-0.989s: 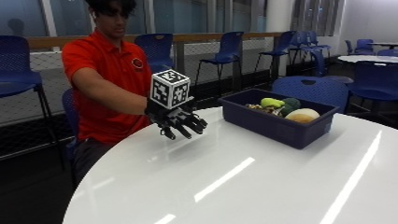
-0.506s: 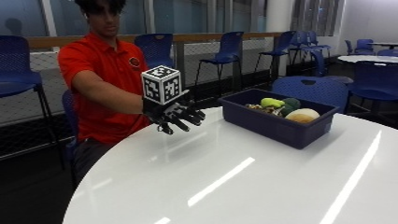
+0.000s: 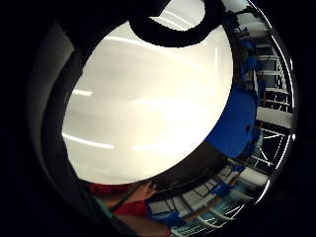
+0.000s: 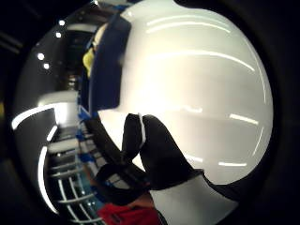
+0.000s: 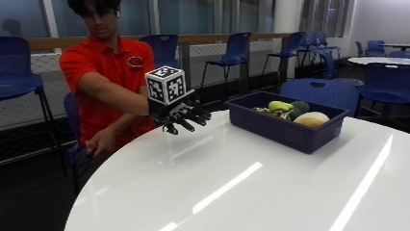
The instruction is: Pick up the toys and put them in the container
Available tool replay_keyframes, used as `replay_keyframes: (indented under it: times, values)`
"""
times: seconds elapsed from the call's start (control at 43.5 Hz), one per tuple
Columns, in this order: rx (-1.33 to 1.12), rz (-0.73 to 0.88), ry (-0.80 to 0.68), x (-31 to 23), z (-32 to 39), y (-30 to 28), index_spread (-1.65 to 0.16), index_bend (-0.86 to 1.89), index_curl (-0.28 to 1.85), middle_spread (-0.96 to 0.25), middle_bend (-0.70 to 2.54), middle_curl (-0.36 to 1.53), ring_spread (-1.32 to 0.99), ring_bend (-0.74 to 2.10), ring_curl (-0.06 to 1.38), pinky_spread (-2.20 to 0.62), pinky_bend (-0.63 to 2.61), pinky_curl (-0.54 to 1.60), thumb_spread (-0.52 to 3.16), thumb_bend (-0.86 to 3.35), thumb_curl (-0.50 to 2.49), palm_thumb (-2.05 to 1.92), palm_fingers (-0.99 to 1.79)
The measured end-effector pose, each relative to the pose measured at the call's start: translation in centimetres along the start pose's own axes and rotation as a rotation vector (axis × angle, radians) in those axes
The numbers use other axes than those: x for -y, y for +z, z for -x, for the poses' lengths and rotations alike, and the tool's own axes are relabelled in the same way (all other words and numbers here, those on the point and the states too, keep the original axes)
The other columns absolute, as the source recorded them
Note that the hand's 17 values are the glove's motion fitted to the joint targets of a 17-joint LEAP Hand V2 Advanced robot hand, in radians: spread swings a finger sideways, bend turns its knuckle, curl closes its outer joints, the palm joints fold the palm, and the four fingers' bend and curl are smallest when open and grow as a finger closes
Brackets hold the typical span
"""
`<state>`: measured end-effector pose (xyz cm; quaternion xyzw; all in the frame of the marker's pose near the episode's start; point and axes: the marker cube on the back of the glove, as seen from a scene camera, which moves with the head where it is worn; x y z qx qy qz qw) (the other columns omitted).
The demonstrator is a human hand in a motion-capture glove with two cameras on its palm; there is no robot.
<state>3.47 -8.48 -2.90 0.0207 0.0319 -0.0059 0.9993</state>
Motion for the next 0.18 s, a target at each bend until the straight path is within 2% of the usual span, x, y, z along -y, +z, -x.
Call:
replay_keyframes:
  times: [0.184]
  values:
    - [-0.005, -0.007, -0.009, -0.6, -0.39, -0.37, -0.32, 0.15, 0.25, -0.06, 0.14, 0.24, -0.02, 0.17, 0.25, 0.06, 0.77, 0.33, 1.16, -0.05, 0.19, -0.07, -0.17]
